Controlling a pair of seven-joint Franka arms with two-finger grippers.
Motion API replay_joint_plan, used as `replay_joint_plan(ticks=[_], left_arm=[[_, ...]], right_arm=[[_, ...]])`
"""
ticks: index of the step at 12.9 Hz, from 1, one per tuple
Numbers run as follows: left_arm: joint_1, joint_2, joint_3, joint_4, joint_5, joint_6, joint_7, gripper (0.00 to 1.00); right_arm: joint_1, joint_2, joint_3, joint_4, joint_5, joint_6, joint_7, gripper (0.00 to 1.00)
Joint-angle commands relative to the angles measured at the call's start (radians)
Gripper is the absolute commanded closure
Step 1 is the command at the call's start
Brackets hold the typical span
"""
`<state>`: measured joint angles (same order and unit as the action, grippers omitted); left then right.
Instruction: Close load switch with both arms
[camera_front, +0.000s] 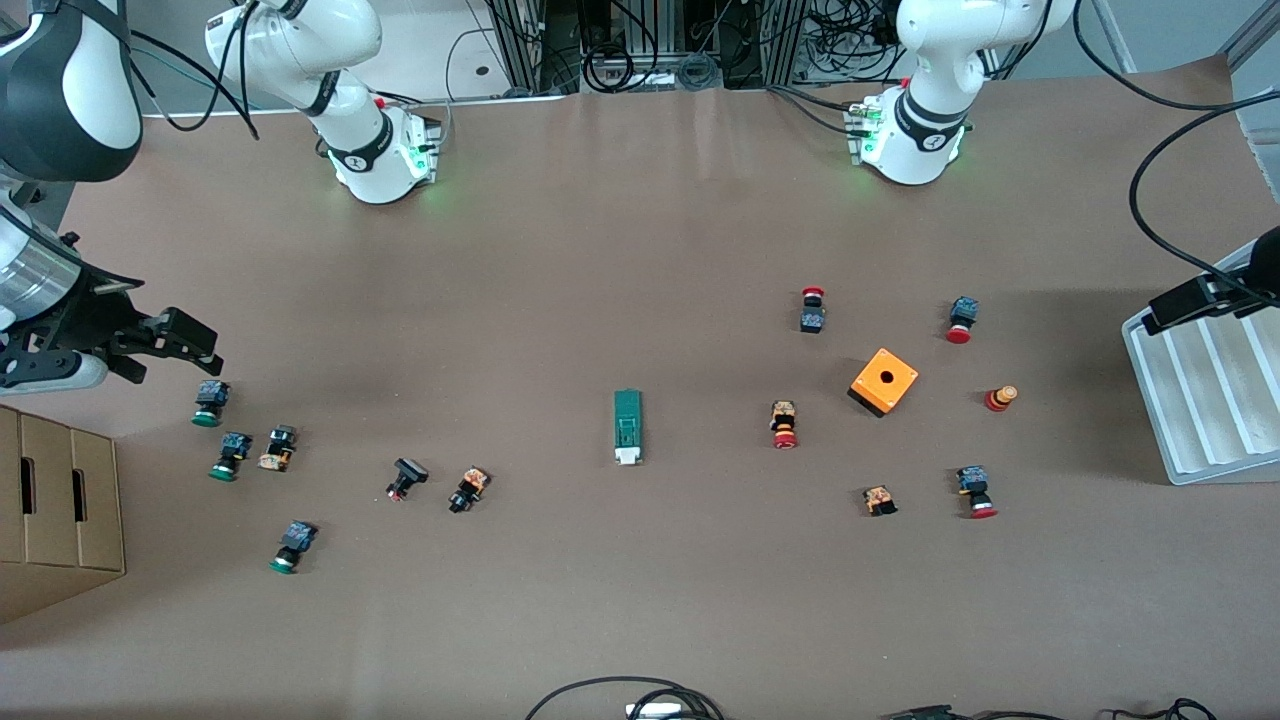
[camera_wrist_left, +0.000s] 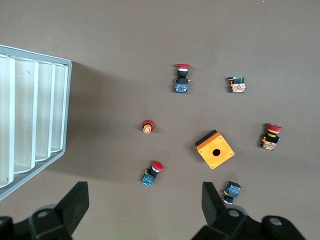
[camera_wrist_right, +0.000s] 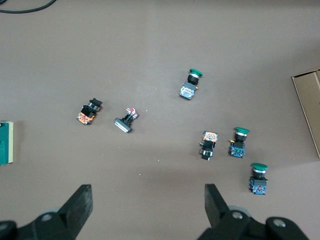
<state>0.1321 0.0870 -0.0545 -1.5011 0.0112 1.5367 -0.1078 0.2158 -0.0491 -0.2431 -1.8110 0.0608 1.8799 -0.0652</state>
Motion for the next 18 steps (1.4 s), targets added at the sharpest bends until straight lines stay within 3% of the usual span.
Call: replay_joint_plan(ticks=[1, 18], left_arm=[[0.009, 0.007, -0.007, 0.021, 0.012, -0.001, 0.017, 0.00], [0.046, 0.010, -0.007, 0.021, 0.015, 0.000, 0.020, 0.00]], right_arm=[[0.002, 0.012, -0.001, 0.019, -0.019, 0.007, 0.001, 0.00], [0.002, 0.012, -0.001, 0.021, -0.021, 0.005, 0.001, 0.00]])
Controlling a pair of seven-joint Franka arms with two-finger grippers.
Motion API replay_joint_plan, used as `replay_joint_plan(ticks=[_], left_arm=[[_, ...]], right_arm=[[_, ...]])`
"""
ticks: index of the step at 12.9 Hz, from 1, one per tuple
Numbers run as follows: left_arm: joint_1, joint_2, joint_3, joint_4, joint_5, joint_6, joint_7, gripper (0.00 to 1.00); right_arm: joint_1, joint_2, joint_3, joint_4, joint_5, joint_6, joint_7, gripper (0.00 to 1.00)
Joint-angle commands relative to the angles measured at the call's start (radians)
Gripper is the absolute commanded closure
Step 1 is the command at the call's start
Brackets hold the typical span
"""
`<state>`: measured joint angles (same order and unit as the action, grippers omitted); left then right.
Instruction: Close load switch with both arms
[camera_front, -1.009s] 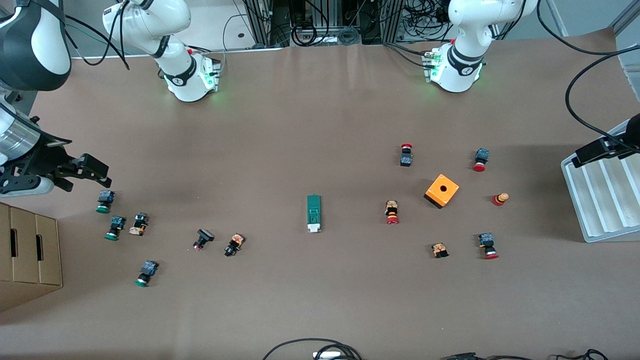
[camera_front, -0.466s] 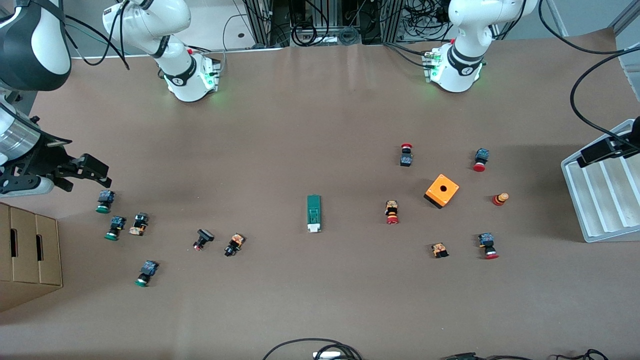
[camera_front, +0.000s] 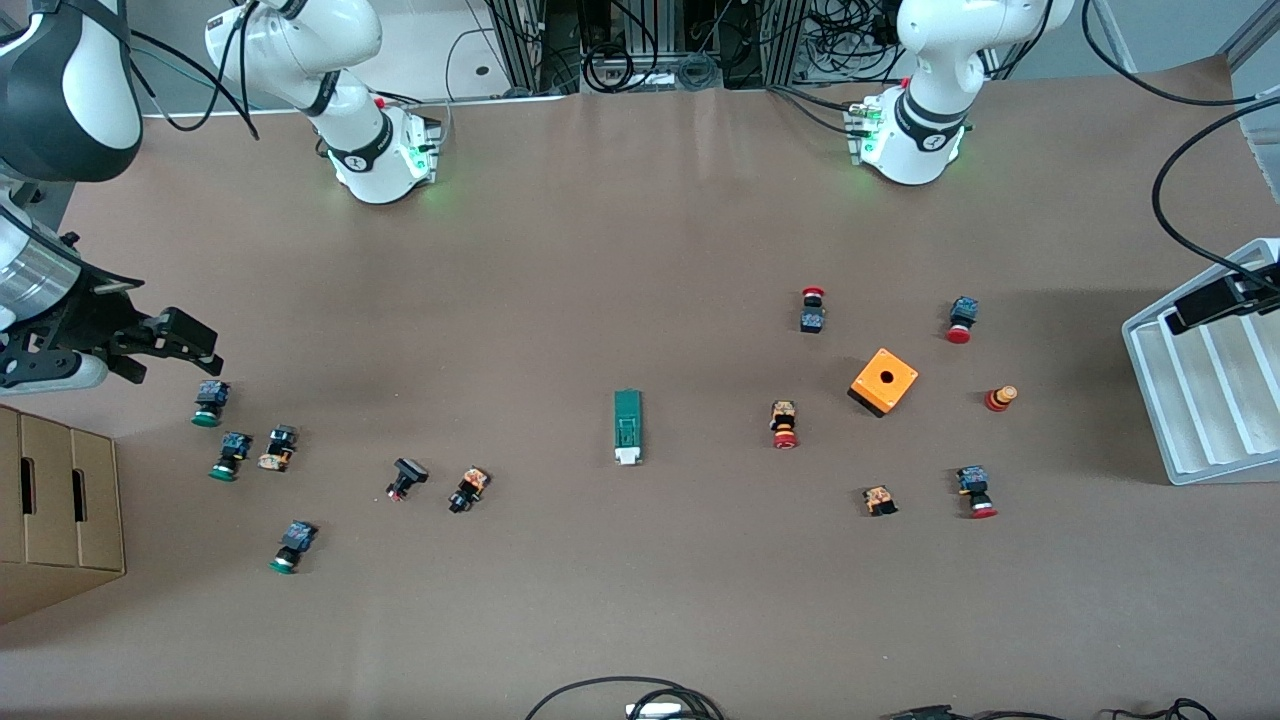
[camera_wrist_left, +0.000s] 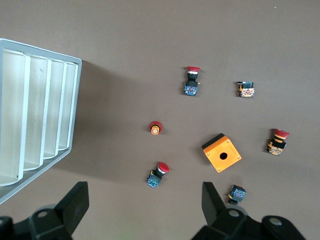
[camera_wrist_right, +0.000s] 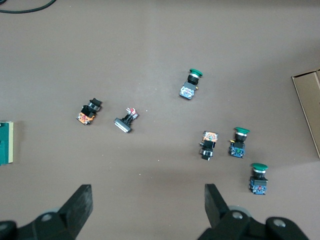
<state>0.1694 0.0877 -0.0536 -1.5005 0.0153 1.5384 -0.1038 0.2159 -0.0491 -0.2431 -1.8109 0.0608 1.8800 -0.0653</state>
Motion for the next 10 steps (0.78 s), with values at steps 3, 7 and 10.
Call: replay_joint_plan(ticks=[3, 7, 10], left_arm=[[0.009, 0.009, -0.008, 0.020, 0.008, -0.001, 0.016, 0.00], [-0.001, 0.012, -0.014, 0.020, 0.008, -0.001, 0.015, 0.00], [0.001, 0.009, -0.012, 0.020, 0.006, -0.001, 0.015, 0.00]], right_arm=[[0.002, 0.012, -0.001, 0.019, -0.021, 0.007, 0.001, 0.00], [0.002, 0.012, -0.001, 0.021, -0.021, 0.007, 0.001, 0.00], [0.002, 0.012, -0.001, 0.021, -0.021, 0.007, 0.001, 0.00]])
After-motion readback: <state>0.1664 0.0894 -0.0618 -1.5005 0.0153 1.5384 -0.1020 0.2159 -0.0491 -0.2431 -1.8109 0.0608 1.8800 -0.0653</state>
